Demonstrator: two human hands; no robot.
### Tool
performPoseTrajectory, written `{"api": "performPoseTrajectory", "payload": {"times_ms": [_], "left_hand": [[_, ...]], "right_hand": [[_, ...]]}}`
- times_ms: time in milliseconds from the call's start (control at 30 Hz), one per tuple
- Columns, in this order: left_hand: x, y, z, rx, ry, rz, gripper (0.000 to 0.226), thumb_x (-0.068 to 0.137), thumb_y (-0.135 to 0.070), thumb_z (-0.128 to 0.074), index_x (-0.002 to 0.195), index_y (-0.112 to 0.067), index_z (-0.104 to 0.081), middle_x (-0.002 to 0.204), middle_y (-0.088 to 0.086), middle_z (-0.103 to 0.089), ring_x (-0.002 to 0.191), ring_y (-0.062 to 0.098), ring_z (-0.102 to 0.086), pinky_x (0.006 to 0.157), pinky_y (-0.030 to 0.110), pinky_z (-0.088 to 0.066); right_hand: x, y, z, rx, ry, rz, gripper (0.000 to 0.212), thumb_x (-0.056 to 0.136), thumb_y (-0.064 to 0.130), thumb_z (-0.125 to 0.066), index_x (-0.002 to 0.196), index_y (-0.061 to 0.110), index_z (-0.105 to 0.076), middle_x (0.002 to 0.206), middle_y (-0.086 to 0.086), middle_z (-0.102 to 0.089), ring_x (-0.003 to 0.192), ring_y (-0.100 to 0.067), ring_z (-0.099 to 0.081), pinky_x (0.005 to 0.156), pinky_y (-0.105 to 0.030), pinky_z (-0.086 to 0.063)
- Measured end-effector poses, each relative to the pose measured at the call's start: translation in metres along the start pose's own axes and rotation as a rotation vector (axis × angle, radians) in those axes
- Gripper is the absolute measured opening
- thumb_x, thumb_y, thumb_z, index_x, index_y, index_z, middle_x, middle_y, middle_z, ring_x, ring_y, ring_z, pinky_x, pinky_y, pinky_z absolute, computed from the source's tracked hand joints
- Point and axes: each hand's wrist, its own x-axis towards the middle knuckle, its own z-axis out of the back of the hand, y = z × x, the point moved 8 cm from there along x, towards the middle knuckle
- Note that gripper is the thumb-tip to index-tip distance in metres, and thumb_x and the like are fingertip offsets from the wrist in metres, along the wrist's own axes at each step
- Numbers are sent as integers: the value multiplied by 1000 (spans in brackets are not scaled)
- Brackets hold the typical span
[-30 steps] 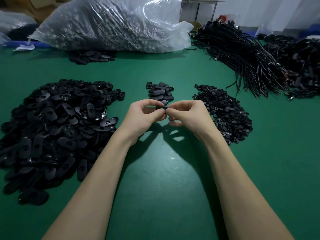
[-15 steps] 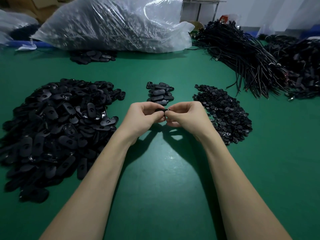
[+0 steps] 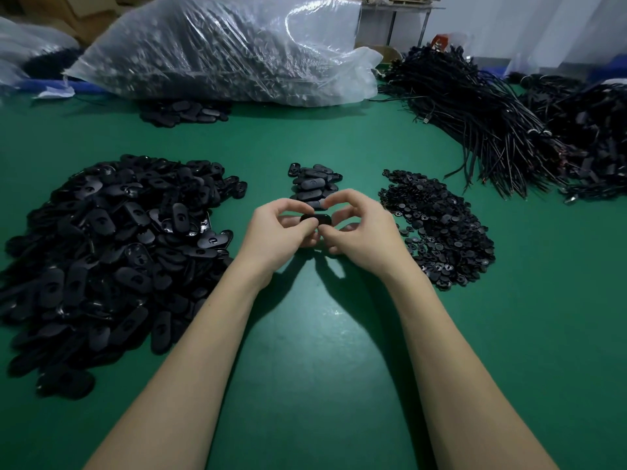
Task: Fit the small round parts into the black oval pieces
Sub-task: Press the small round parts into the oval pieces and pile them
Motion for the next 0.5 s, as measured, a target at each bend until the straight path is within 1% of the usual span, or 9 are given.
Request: {"api": "performPoseTrajectory", "payload": {"times_ms": [67, 100, 167, 233, 267, 367, 500], "left_hand": [[1, -1, 3, -23, -33, -2, 13, 89, -3, -72, 96, -13, -67, 75, 5, -76, 67, 13, -72, 62, 22, -56], [1, -2, 3, -28, -43, -9, 13, 89, -4, -72, 96, -14, -66, 75, 5, -75, 67, 12, -72, 60, 21, -55], [2, -3, 3, -51, -61, -15, 13, 90, -8, -72, 99, -15, -66, 80, 4, -76, 70, 12, -72, 61, 22, -56], [4, -2, 4, -82, -82, -11, 15, 91, -11, -72, 104, -13, -64, 86, 5, -75, 71, 13, -73, 65, 25, -58], [4, -1, 3, -95, -83, -5, 14, 92, -11, -71, 104, -11, -64, 87, 5, -74, 70, 13, -73, 66, 26, -59], [5, 4, 0, -105, -74, 17, 9, 93, -9, -69, 102, -7, -65, 88, 7, -72, 66, 12, -71, 66, 25, -60], [5, 7, 0, -100, -61, 41, 6, 95, -10, -67, 99, -6, -67, 92, 9, -72, 70, 16, -72, 72, 32, -63]], "right_hand": [[0, 5, 1, -125, -9, 85, 22, 85, 16, -79, 99, 32, -72, 87, 9, -68, 58, -5, -65, 68, -24, -58], [1, 5, 3, -163, -26, 101, 22, 84, 19, -80, 98, 34, -72, 86, 11, -69, 57, -2, -62, 69, -22, -56], [4, 3, 6, -200, -63, 90, 19, 85, 24, -79, 100, 35, -73, 86, 15, -69, 60, -3, -63, 74, -28, -57], [10, 1, 10, -214, -97, 56, 18, 87, 27, -77, 100, 37, -72, 89, 15, -69, 70, -10, -66, 79, -35, -58], [15, -1, 12, -220, -118, 34, 17, 87, 27, -76, 100, 38, -72, 91, 15, -69, 76, -12, -66, 81, -36, -57], [36, -3, 10, -216, -132, -54, 16, 88, 28, -74, 101, 38, -73, 93, 12, -70, 90, -12, -67, 88, -34, -56], [68, 7, 4, -167, -158, -138, 20, 88, 27, -71, 105, 36, -74, 98, 8, -74, 95, -15, -70, 86, -33, -59]]}}
